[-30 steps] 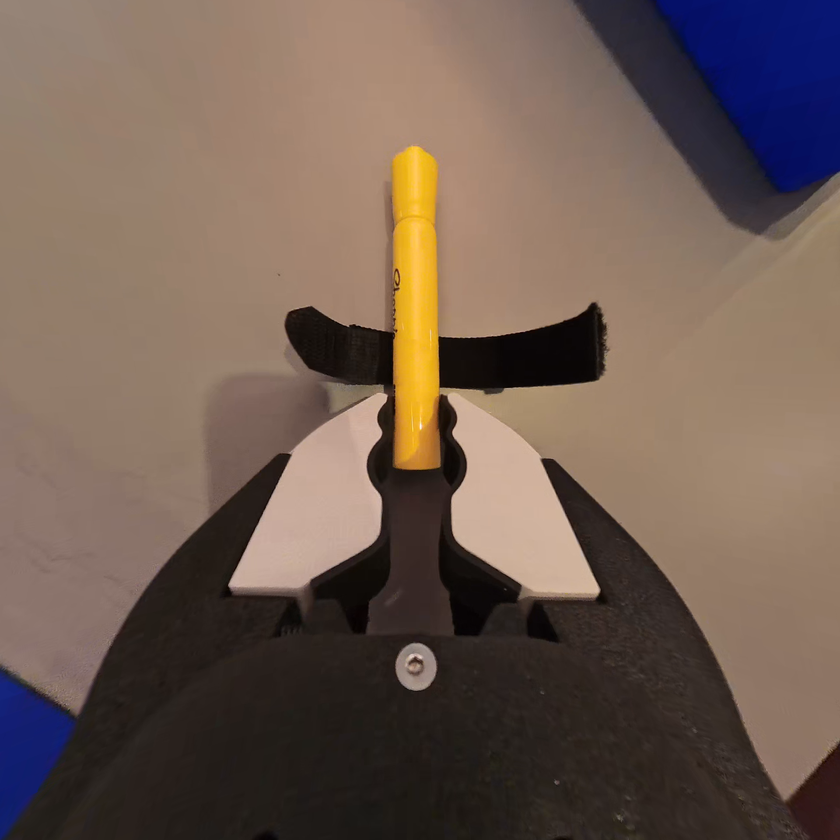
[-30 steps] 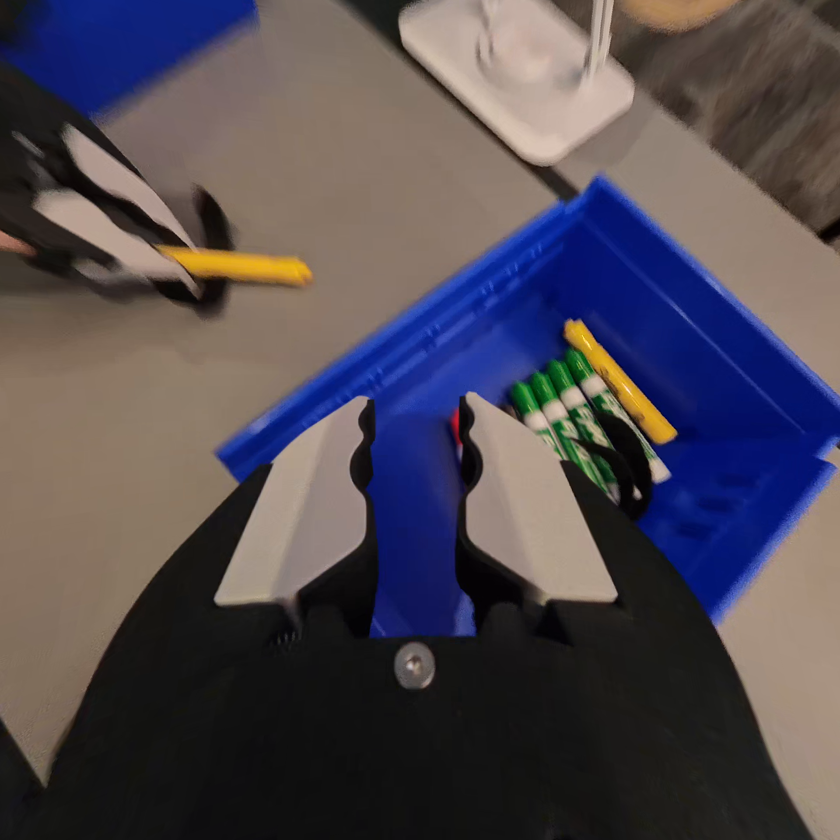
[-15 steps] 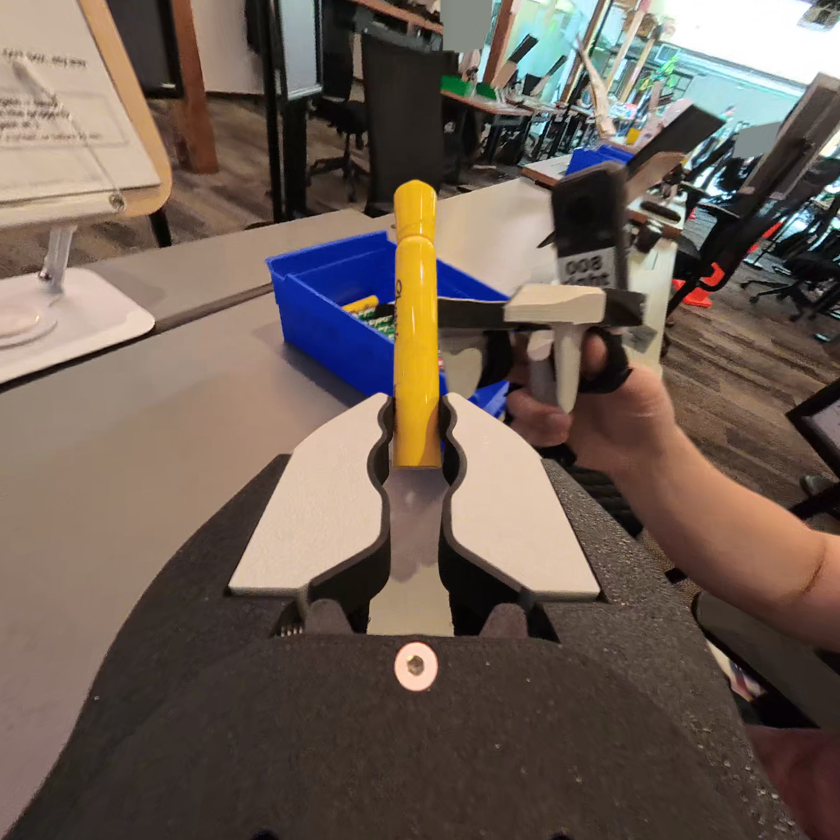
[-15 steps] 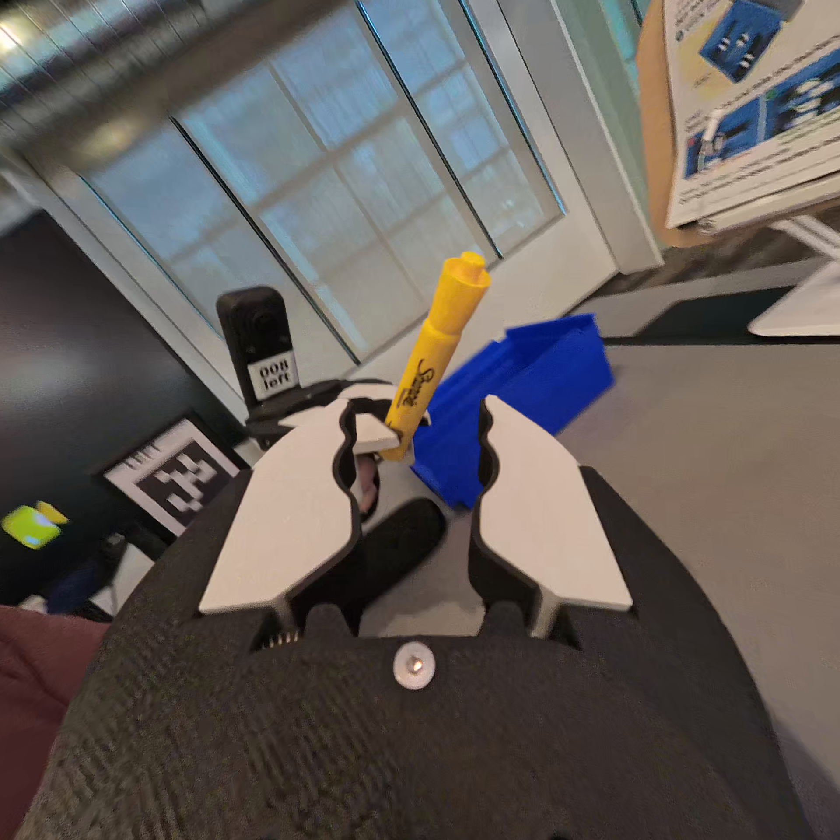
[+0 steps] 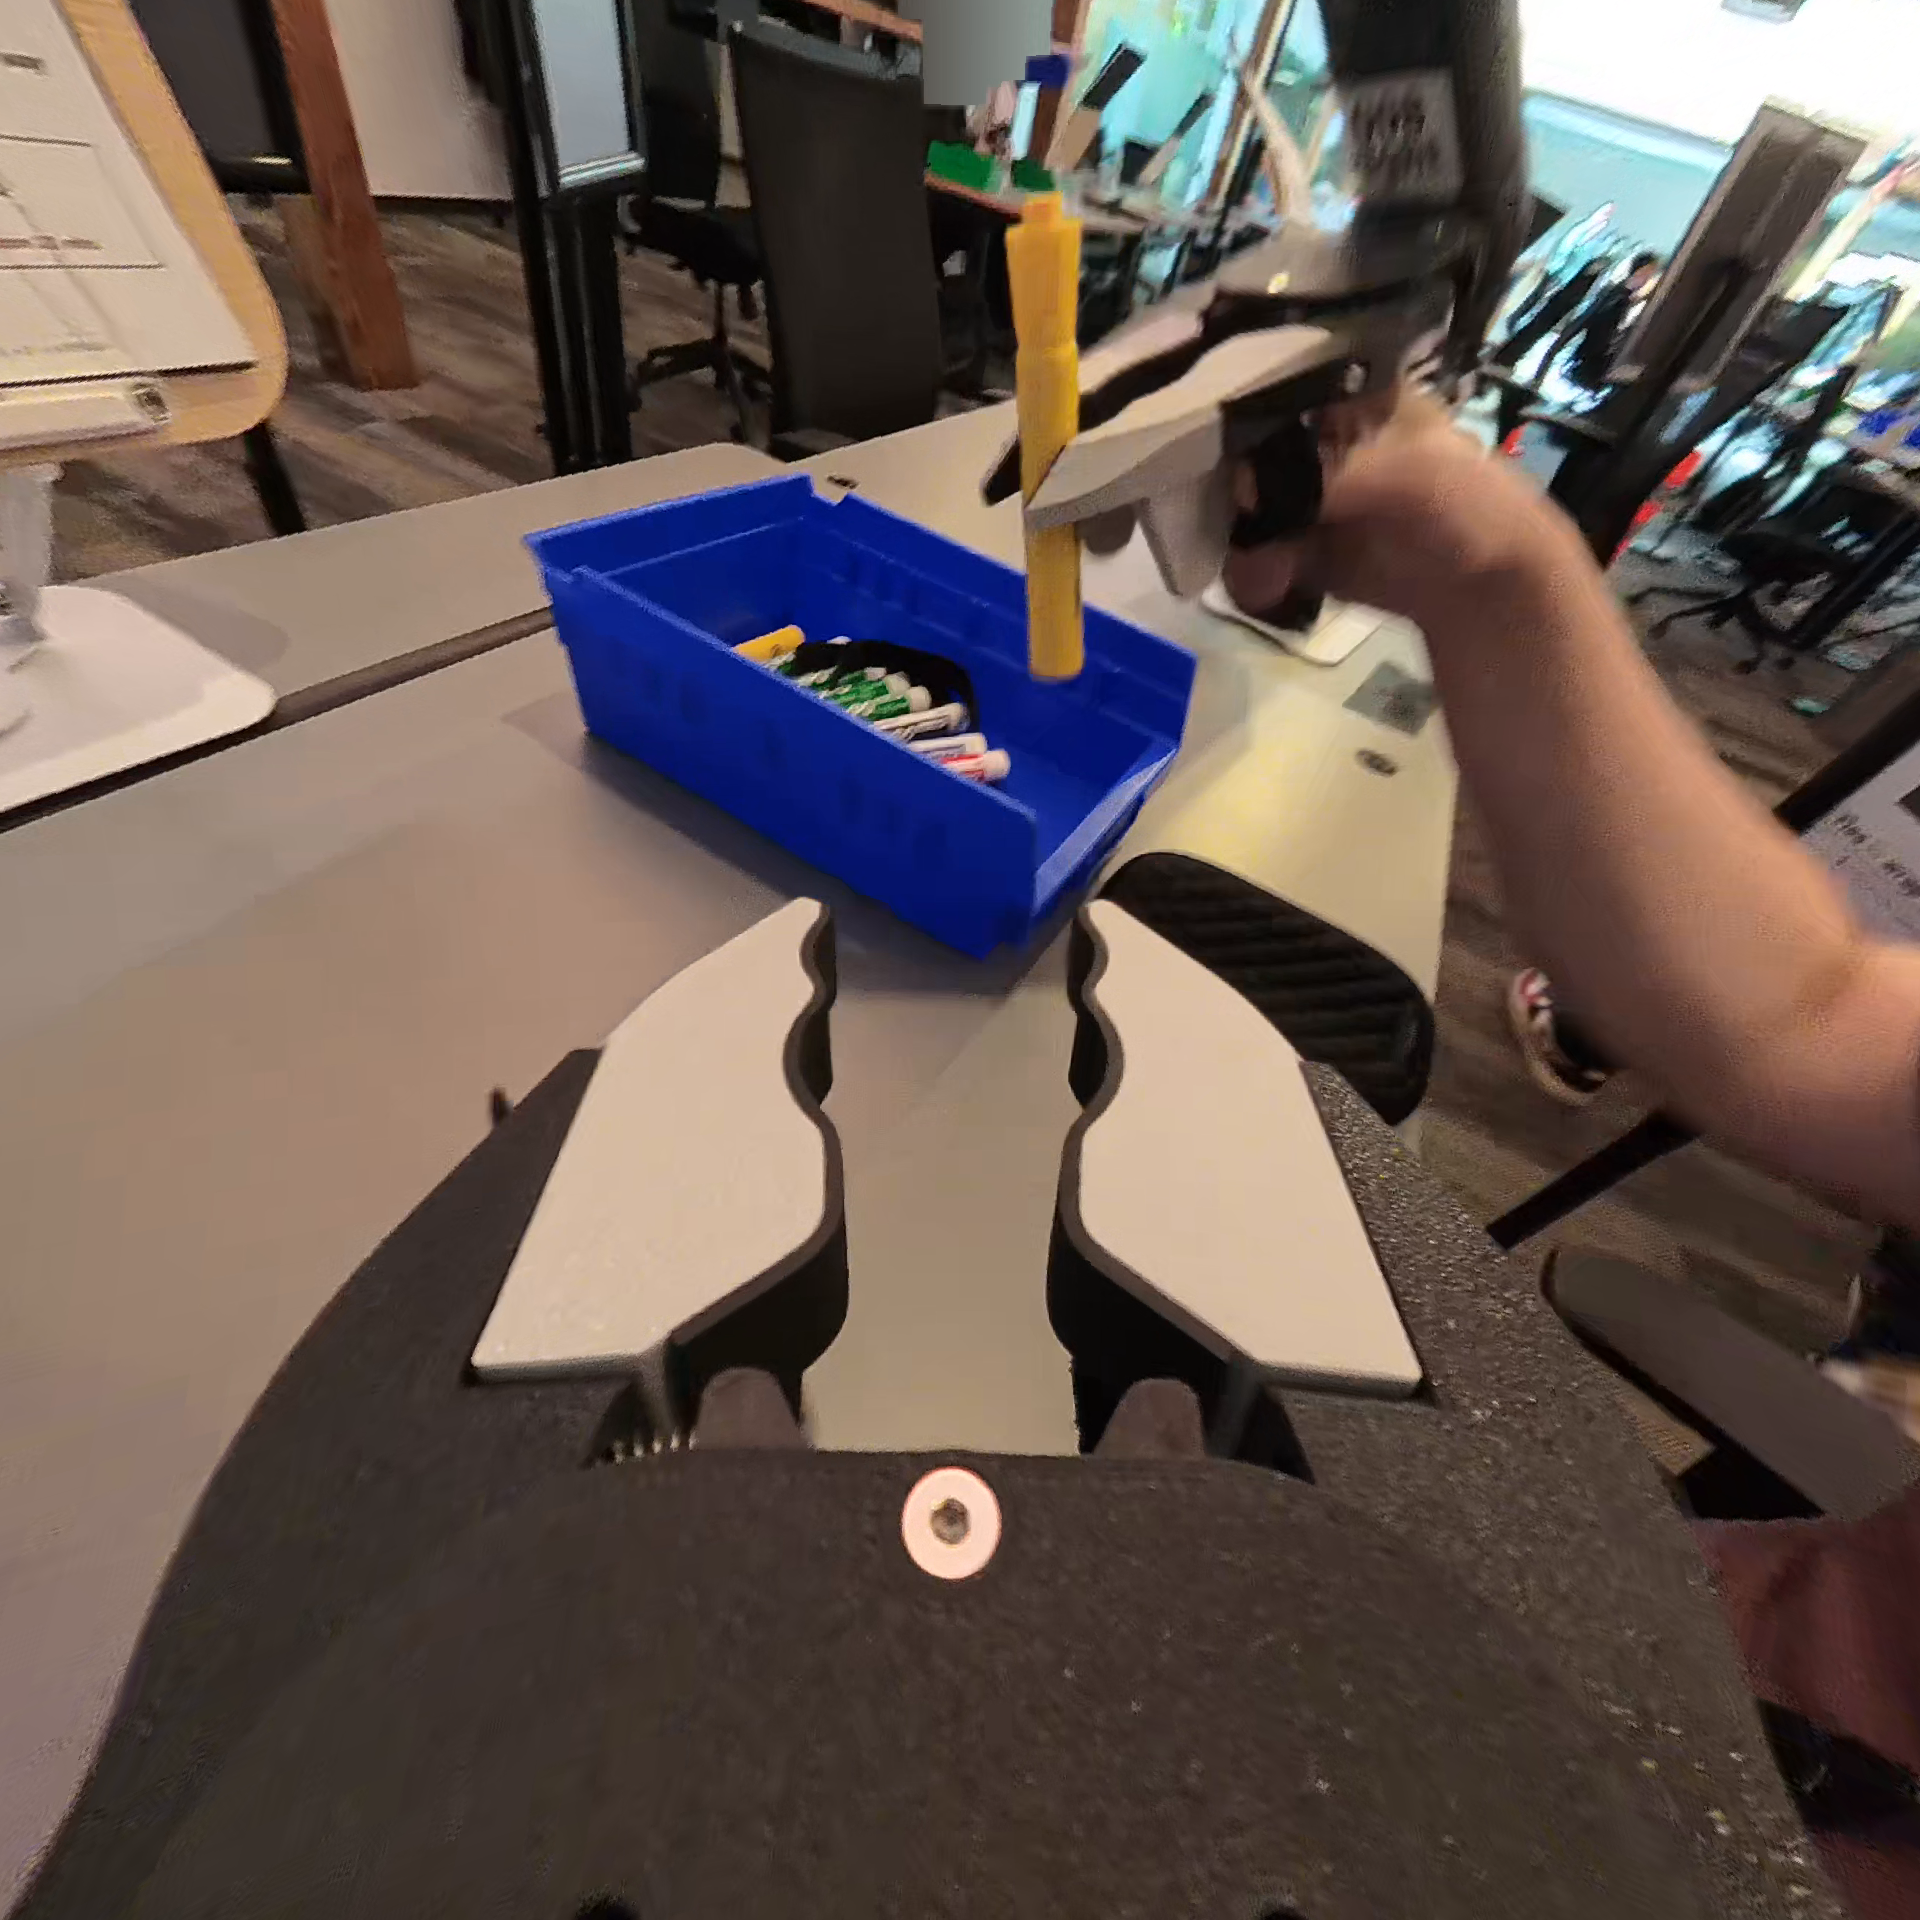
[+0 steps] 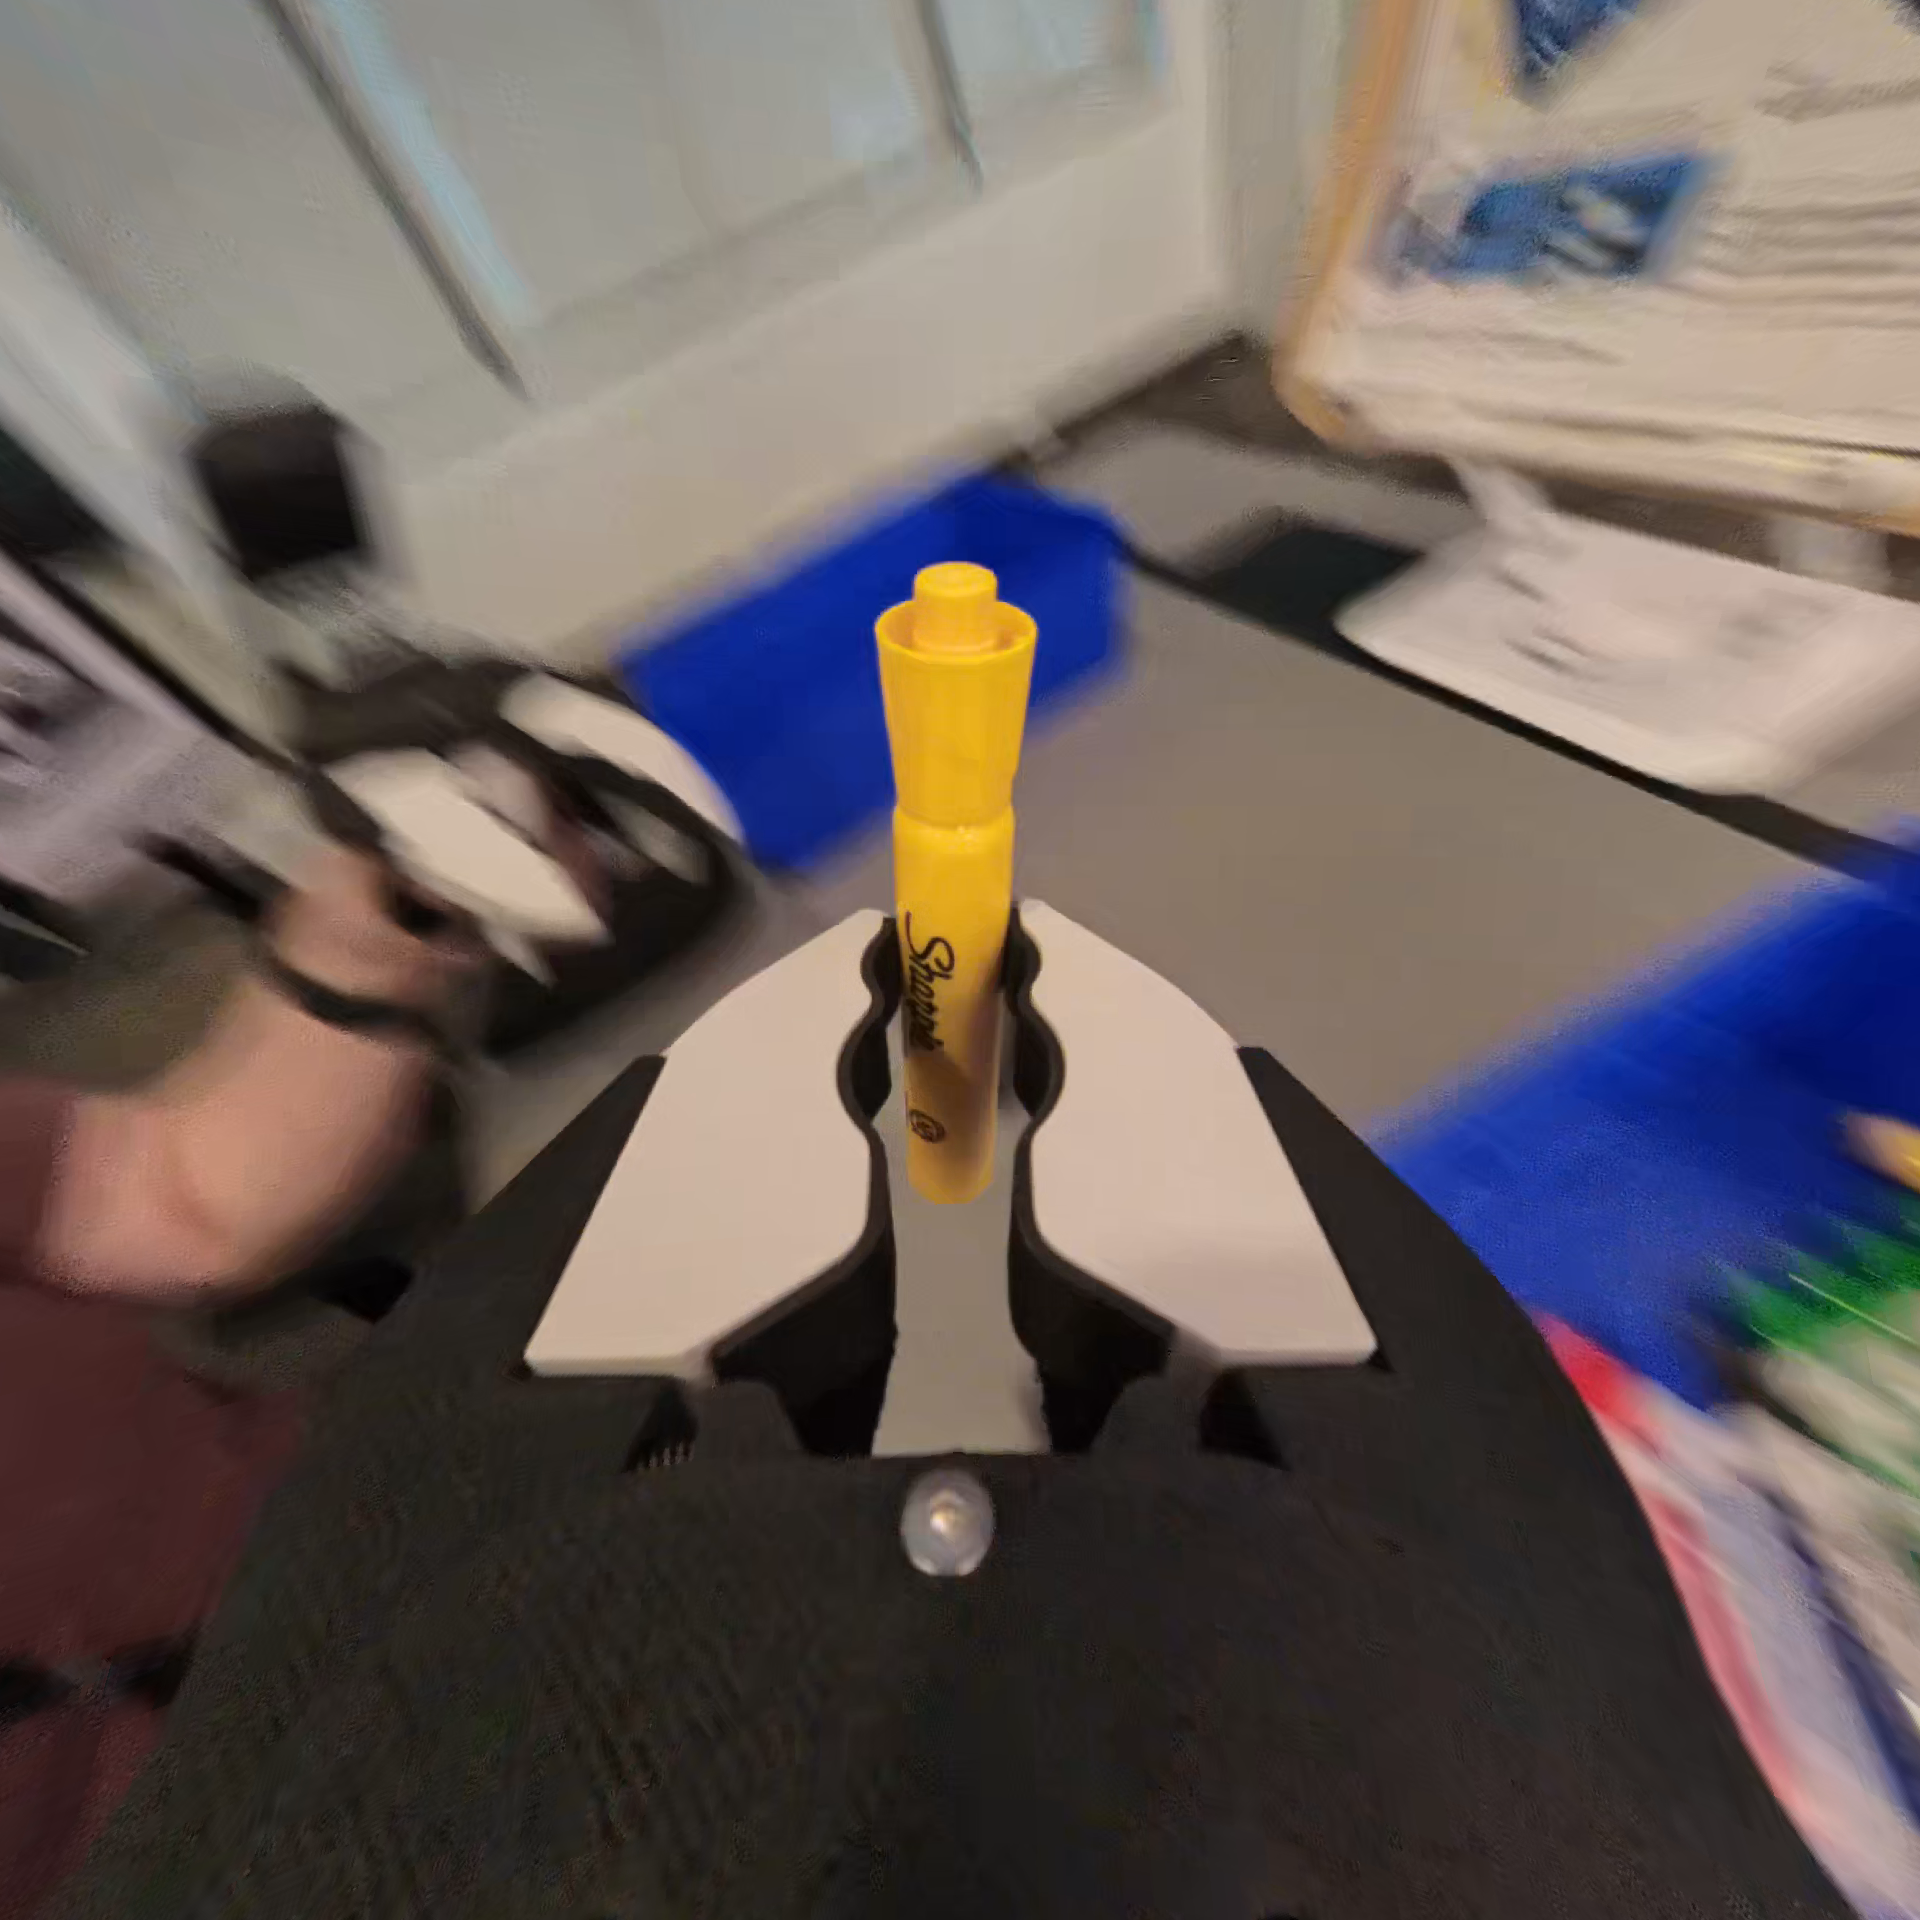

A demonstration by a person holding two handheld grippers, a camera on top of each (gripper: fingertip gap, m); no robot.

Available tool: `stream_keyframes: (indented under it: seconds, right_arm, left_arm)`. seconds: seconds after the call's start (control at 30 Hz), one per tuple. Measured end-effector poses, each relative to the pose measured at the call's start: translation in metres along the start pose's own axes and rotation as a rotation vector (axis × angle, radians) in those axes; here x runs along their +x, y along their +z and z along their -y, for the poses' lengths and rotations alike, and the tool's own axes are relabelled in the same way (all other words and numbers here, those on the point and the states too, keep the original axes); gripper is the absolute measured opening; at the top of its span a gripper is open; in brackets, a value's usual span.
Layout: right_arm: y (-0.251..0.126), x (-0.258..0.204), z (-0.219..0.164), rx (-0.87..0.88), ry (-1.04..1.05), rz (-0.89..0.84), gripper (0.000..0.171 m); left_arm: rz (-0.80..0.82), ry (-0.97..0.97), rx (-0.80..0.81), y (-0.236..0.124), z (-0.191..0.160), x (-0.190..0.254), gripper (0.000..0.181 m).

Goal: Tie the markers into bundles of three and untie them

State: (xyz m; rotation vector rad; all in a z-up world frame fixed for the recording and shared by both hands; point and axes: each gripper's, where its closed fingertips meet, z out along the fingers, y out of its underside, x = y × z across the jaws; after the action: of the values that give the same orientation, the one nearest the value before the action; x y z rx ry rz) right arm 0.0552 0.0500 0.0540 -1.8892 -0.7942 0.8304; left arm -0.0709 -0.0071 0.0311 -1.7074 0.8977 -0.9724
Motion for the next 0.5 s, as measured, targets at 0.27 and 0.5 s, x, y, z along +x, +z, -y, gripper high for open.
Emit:
stream_keyframes:
  seconds: [0.27,0.5]
  right_arm:
    - [-0.03,0.126,-0.164,-1.097,-0.156,-0.285,0.02]
    - [-0.016,0.147,-0.192,-1.18,-0.222,-0.351,0.024]
  left_arm:
    - [0.142,0.04,-0.095,-0.008,-0.018,-0.023,0.038]
    - [0.392,0.048,-0.313,-0.009,-0.058,-0.073,0.038]
